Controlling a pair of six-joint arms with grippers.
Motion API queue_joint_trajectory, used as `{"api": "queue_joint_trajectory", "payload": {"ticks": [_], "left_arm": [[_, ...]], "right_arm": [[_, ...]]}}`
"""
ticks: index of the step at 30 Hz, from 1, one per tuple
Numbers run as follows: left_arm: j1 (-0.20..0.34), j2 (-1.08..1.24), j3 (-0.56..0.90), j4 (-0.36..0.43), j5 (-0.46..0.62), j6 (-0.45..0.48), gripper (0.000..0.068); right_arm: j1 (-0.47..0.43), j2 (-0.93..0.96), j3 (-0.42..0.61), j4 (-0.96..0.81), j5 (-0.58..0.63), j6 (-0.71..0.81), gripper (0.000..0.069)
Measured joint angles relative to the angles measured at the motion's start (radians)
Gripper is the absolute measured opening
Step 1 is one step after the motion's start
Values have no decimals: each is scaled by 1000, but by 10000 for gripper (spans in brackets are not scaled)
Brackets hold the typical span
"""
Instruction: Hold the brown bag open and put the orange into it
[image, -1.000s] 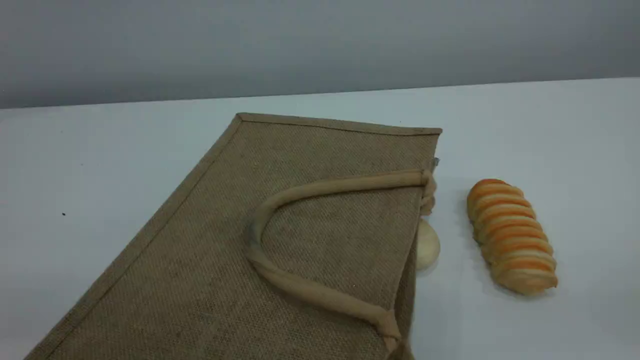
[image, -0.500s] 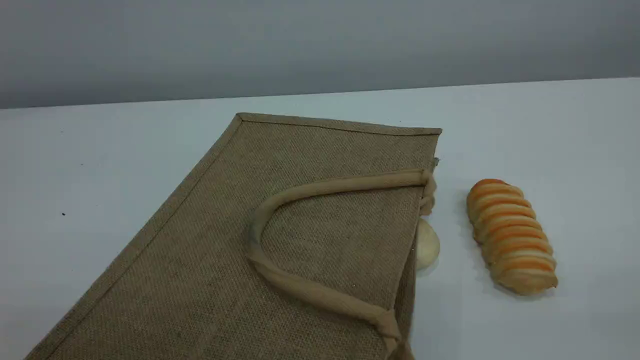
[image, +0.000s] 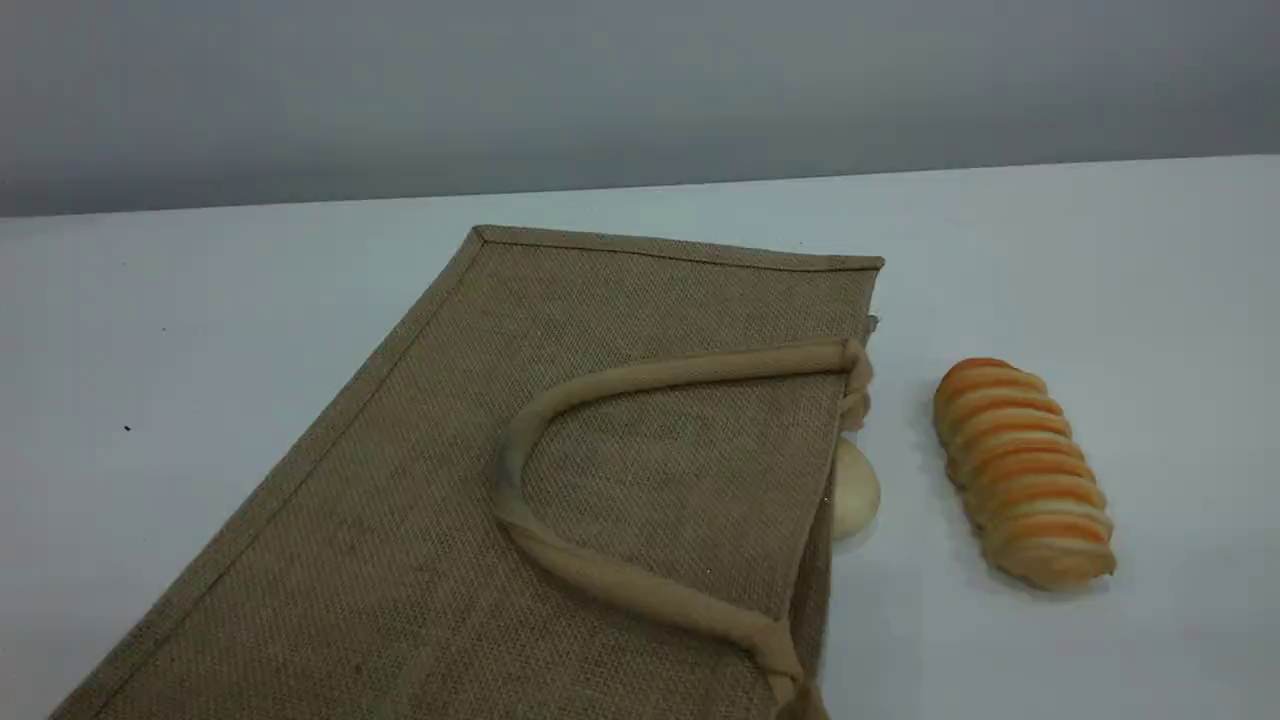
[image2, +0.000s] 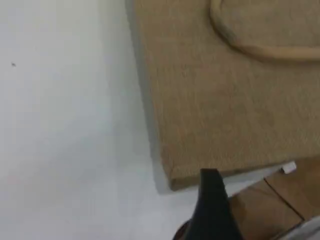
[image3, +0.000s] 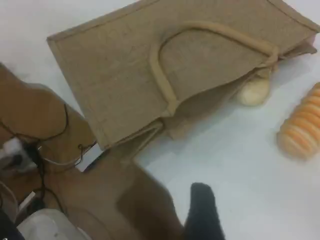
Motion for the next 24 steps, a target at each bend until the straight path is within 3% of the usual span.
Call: {"api": "queue_joint_trajectory", "payload": {"ticks": [20,24], "left_arm": [[0,0,-1,-1,6,-2,453],[0,0,-1,-1,6,-1,453]], "right_arm": [[0,0,0,0,0,-4,461],[-37,1,0,2,0,-4,461]]}}
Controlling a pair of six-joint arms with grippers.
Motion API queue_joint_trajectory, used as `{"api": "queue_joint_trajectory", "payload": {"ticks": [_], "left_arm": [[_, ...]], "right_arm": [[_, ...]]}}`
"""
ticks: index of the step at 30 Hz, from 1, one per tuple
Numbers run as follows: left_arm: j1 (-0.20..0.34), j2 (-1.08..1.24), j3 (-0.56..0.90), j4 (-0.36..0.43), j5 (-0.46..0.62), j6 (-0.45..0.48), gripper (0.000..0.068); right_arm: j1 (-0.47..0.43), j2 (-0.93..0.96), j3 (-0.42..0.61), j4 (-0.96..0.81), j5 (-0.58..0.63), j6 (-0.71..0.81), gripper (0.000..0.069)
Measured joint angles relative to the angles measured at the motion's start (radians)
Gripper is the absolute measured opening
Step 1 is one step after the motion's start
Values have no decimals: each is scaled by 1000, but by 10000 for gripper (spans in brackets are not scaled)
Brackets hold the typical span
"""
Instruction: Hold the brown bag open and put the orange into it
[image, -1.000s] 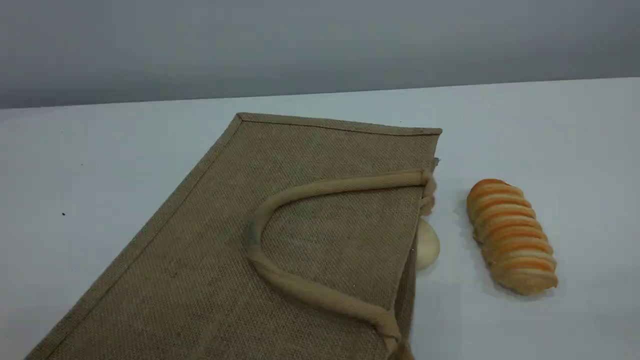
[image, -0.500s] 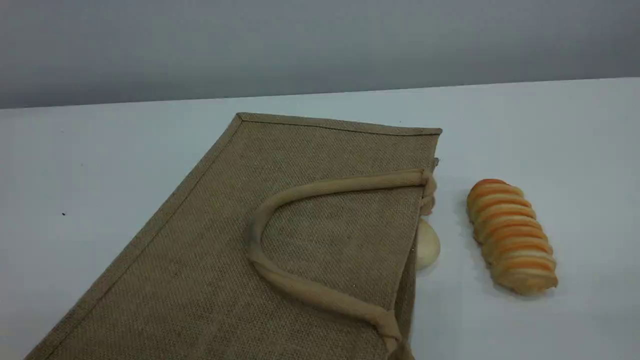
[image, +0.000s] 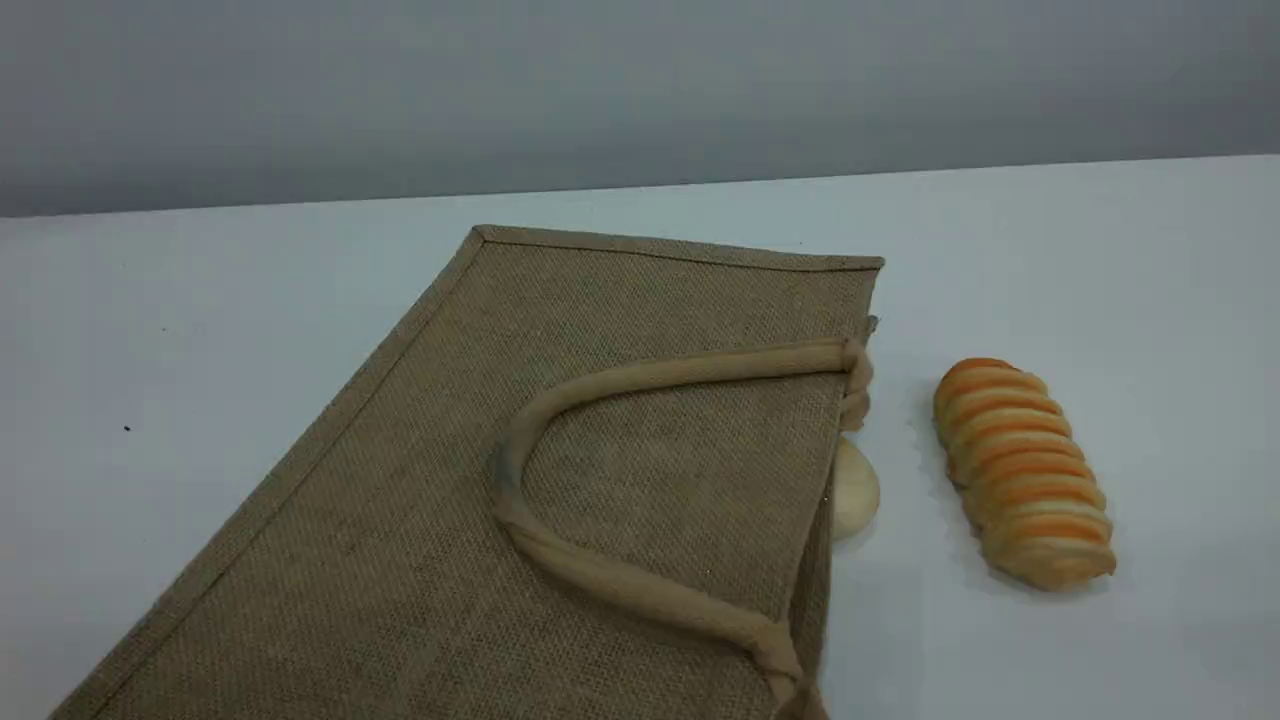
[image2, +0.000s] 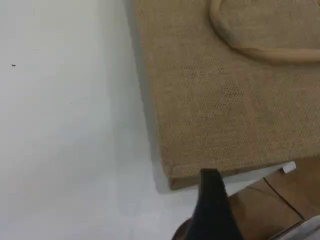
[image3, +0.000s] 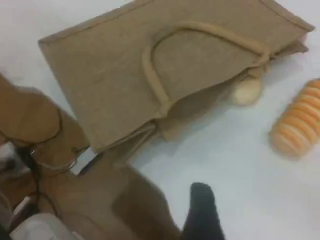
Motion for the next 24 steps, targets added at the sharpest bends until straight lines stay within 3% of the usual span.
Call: {"api": "queue_joint_trajectory", "payload": {"ticks": [2,5,16,19,24], "left_arm": [[13,0,0,-1,0,0,453],[74,0,0,-1,0,0,453],[444,-18,0,-1,0,1,453],[476,-58,0,0,0,1,453],[490,-139,0,0,1,1,453]], "right_arm": [[-31,1,0,1,0,-1,461],[-127,1,0,1,0,-3,461],[-716,-31,-1,1,0,-2,461],[-784,-104,-1,6,1,-2,461],[-791,-142,-1,9,2,-2,461]]}}
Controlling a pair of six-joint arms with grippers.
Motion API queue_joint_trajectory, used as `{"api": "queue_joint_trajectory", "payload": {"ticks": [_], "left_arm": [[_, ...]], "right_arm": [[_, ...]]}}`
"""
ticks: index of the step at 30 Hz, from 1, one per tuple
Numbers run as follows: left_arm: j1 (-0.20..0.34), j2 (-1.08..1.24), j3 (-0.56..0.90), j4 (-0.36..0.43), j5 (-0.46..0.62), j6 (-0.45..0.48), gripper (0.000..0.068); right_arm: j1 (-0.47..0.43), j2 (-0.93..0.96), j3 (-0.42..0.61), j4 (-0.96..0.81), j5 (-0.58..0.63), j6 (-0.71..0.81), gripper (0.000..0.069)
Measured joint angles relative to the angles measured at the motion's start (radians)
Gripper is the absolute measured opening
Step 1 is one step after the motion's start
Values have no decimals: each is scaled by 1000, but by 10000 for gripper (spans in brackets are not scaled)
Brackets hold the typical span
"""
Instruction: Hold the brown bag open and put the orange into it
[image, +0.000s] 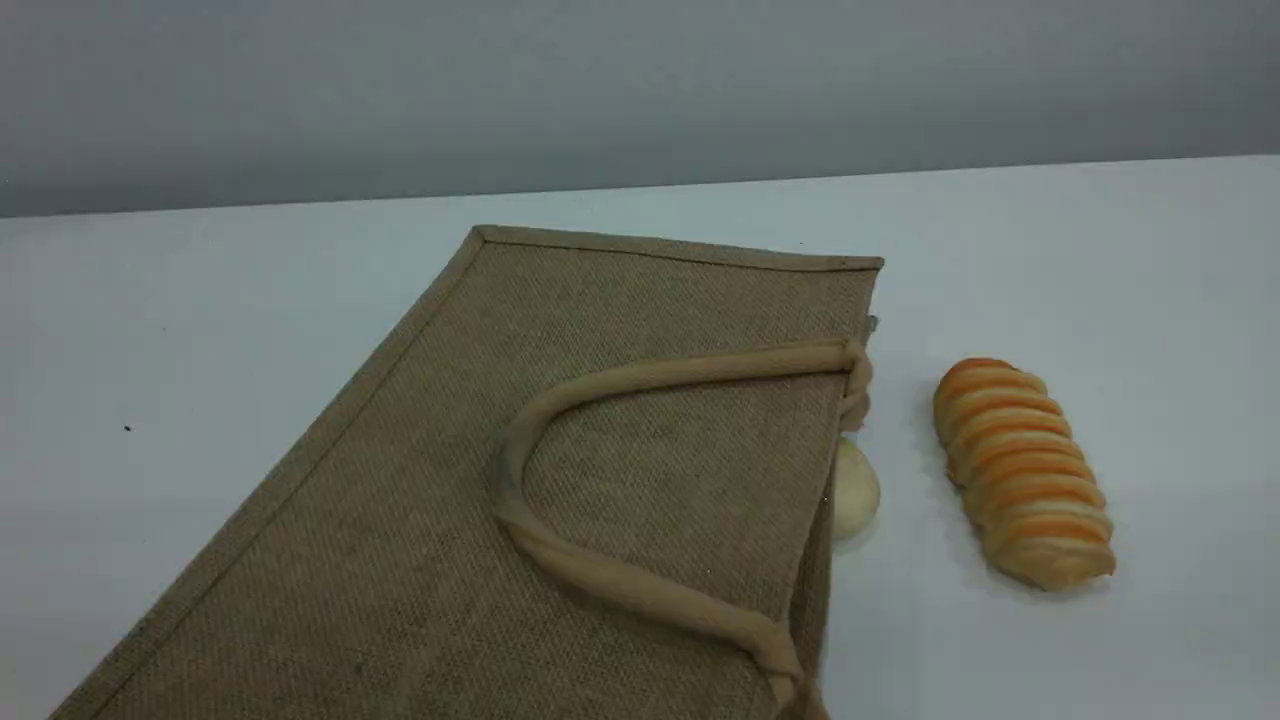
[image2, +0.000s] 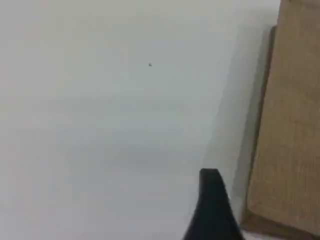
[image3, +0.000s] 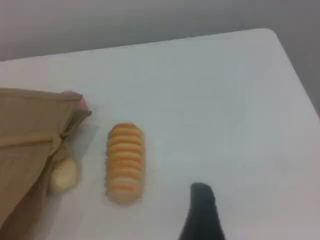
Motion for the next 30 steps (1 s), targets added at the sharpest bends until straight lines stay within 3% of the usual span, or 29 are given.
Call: {"api": "queue_joint_trajectory", "payload": {"ticks": [7,30], "left_arm": [[0,-105,-1,0,2,0,453],[-1,-107,-2,0,1,0,453]], "right_arm": [[1,2,0,2,-1,0,461],[0,2,0,2,-2,0,461]]}}
